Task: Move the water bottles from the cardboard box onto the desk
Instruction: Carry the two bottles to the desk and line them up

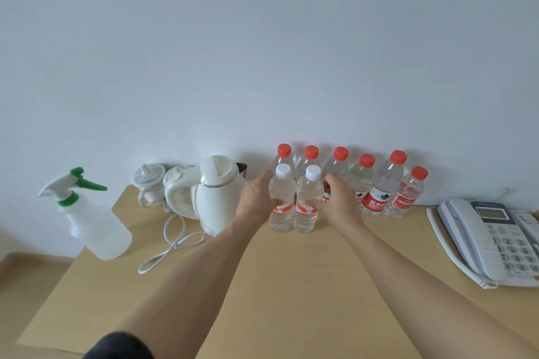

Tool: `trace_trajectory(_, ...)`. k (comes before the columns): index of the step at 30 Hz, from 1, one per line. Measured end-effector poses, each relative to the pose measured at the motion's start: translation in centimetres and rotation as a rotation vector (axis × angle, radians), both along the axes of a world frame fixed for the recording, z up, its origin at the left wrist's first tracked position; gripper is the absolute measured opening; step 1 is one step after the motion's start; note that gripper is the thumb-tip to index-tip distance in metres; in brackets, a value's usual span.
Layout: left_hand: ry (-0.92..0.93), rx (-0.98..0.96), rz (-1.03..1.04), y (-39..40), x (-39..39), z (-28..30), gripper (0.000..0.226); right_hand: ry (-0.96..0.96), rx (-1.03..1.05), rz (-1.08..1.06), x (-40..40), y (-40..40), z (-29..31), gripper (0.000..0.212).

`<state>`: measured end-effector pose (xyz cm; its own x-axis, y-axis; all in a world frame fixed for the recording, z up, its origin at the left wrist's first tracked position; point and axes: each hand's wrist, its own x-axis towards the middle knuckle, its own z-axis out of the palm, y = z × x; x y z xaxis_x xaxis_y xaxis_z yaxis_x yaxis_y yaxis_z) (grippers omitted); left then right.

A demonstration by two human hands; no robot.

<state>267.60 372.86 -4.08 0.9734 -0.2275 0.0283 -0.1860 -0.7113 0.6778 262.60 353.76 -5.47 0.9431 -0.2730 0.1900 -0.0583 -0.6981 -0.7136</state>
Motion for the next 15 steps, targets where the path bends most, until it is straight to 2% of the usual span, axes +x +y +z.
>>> trace_trajectory(10, 0.025, -0.085, 0.011, -0.20, 0.20, 0.02, 0.048, 0.010, 0.056, 0.050, -0.40, -0.86, 0.21, 0.050)
trace_trajectory(15, 0.046, -0.039, -0.016, 0.32, -0.09, -0.02, 0.052, 0.035, 0.086, 0.036, -0.38, -0.72, 0.09, 0.052)
